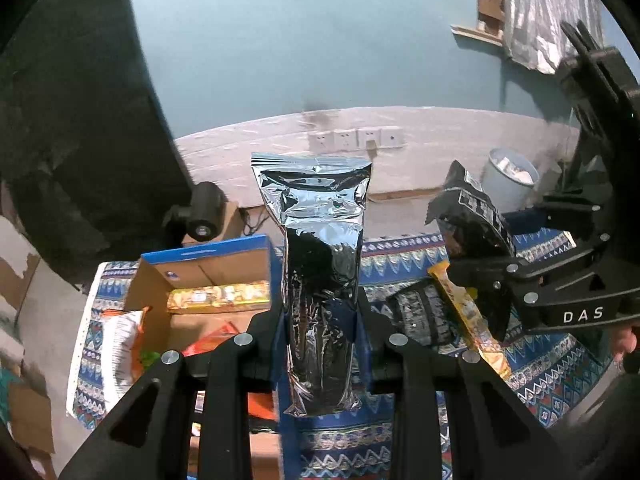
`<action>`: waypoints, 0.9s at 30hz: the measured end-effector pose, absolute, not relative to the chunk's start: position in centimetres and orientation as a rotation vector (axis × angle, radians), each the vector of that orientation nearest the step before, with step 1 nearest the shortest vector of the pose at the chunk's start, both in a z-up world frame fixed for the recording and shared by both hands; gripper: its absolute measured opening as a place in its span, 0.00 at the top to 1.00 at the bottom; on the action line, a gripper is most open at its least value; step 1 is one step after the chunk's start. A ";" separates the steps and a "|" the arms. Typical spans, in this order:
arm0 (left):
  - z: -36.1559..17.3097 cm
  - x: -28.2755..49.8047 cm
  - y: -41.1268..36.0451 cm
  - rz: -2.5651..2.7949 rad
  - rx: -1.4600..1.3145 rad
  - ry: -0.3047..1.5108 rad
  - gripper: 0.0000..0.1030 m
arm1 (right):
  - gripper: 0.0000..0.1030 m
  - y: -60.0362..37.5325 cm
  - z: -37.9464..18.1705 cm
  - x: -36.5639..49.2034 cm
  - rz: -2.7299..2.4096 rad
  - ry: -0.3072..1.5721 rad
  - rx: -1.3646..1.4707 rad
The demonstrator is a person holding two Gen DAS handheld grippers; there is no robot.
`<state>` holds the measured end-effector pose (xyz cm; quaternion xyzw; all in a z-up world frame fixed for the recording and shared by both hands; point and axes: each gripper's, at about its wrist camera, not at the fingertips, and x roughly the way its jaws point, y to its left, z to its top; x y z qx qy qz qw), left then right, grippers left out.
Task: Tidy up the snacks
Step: 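Carry both bags into the cardboard box and open both grippers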
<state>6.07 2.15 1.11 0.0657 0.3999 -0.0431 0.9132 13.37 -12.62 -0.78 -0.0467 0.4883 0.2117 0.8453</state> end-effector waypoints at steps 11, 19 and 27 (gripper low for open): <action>2.4 6.1 8.2 0.020 0.076 0.796 0.71 | 0.40 -7.4 -1.0 15.5 0.507 1.043 -0.089; 1.8 5.6 12.0 0.089 0.060 0.803 0.71 | 0.40 -1.7 -1.7 17.0 0.562 1.058 -0.120; 0.2 5.7 15.8 0.138 0.011 0.846 0.71 | 0.40 2.7 -2.9 18.6 0.602 1.093 -0.108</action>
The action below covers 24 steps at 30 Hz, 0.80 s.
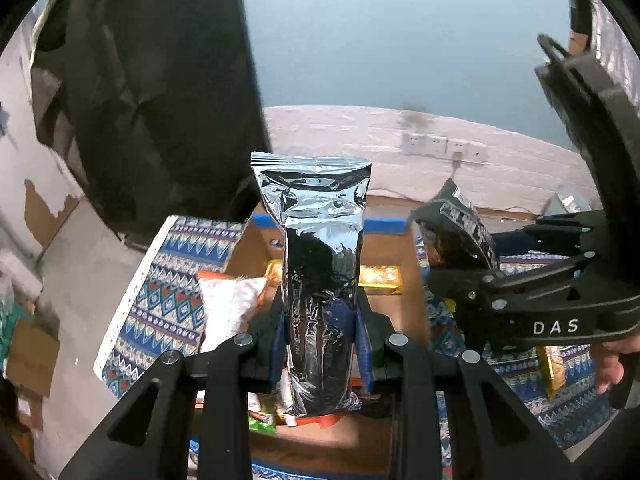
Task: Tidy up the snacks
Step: 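Carry both bags into the cardboard box and open both grippers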
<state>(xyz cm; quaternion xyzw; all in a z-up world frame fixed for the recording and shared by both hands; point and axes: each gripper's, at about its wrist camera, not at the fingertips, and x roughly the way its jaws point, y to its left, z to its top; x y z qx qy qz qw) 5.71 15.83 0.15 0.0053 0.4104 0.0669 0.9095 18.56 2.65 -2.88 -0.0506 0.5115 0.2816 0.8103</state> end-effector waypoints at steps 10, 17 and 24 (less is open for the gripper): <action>-3.4 7.0 19.3 0.172 -0.054 0.954 0.71 | 0.40 7.1 -5.4 20.1 0.607 1.151 -0.130; -3.9 7.0 19.7 0.197 -0.053 0.971 0.64 | 0.40 8.8 -6.4 20.3 0.594 1.169 -0.145; -3.4 6.7 20.1 0.257 -0.025 0.941 0.32 | 0.31 8.0 -6.1 20.4 0.563 1.165 -0.140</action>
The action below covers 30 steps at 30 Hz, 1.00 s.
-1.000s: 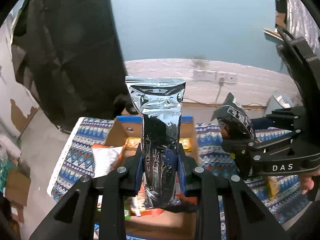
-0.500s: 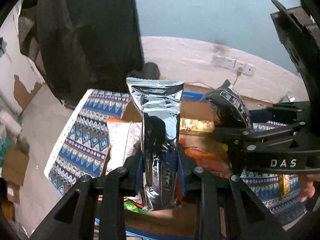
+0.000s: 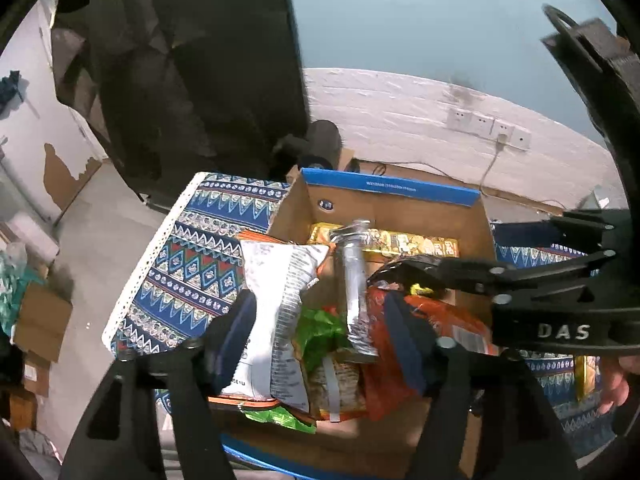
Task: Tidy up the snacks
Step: 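Carry both bags into the cardboard box and open both grippers, then move both tools back toward the yellow bar and black bags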
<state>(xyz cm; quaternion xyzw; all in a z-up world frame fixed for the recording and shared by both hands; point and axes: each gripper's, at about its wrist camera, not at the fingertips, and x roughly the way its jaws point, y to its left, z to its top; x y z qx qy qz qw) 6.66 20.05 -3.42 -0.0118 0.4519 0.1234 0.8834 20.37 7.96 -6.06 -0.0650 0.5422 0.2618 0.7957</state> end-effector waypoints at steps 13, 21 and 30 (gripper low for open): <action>-0.4 6.0 17.5 0.201 -0.027 0.848 0.24 | 0.28 2.0 -4.1 18.5 0.509 1.146 -0.133; 0.5 6.2 13.5 0.109 -0.004 0.840 0.23 | 0.27 -3.9 -3.6 17.2 0.431 1.140 -0.120; 0.0 7.2 8.2 0.025 0.045 0.866 0.23 | 0.27 -9.7 -4.1 16.2 0.358 1.156 -0.086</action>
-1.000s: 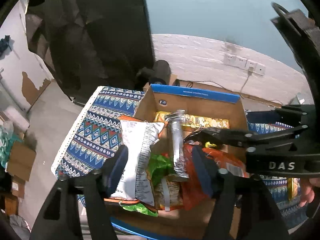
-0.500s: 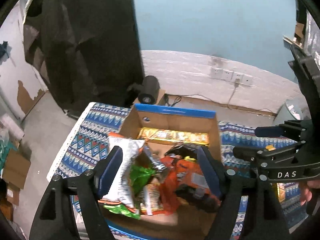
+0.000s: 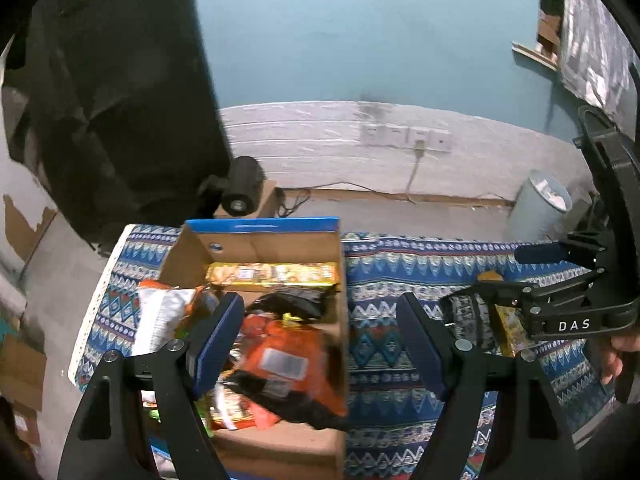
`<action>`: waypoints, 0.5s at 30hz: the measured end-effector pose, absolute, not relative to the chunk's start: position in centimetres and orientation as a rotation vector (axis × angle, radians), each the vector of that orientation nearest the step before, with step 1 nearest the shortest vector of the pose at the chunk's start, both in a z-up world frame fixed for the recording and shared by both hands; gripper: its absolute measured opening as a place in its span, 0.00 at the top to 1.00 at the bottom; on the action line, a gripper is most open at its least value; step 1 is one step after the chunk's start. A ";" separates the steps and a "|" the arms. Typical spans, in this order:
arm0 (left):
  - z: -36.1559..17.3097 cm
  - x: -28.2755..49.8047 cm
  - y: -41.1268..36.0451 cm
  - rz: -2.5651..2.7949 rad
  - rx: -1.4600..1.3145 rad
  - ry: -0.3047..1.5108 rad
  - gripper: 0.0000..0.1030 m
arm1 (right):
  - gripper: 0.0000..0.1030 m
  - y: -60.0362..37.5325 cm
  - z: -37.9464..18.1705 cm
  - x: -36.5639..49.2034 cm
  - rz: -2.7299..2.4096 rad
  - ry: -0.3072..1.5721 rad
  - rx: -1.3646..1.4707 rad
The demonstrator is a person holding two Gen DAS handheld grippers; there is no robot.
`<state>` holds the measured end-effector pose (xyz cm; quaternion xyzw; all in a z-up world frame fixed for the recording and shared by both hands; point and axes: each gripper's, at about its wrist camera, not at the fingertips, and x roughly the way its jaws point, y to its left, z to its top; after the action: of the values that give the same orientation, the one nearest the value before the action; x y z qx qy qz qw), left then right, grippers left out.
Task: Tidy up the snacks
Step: 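Move both tools back toward the yellow bar and black bags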
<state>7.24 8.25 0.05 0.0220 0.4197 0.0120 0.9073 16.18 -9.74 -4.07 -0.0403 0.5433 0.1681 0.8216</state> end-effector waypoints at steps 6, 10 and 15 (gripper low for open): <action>-1.1 8.0 4.4 -0.045 0.070 0.906 0.23 | 0.27 -13.7 -5.0 15.1 0.315 1.170 -0.053; -2.5 8.4 2.3 -0.085 0.075 0.958 0.23 | 0.27 -16.0 -5.8 14.7 0.294 1.185 -0.032; -4.5 8.9 0.3 -0.120 0.072 1.018 0.23 | 0.27 -18.0 -7.2 14.4 0.257 1.206 -0.019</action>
<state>8.92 0.33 -4.52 0.0344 0.4870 -0.0575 0.8708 14.43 -18.04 -7.20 -0.0090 0.5654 0.1206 0.8159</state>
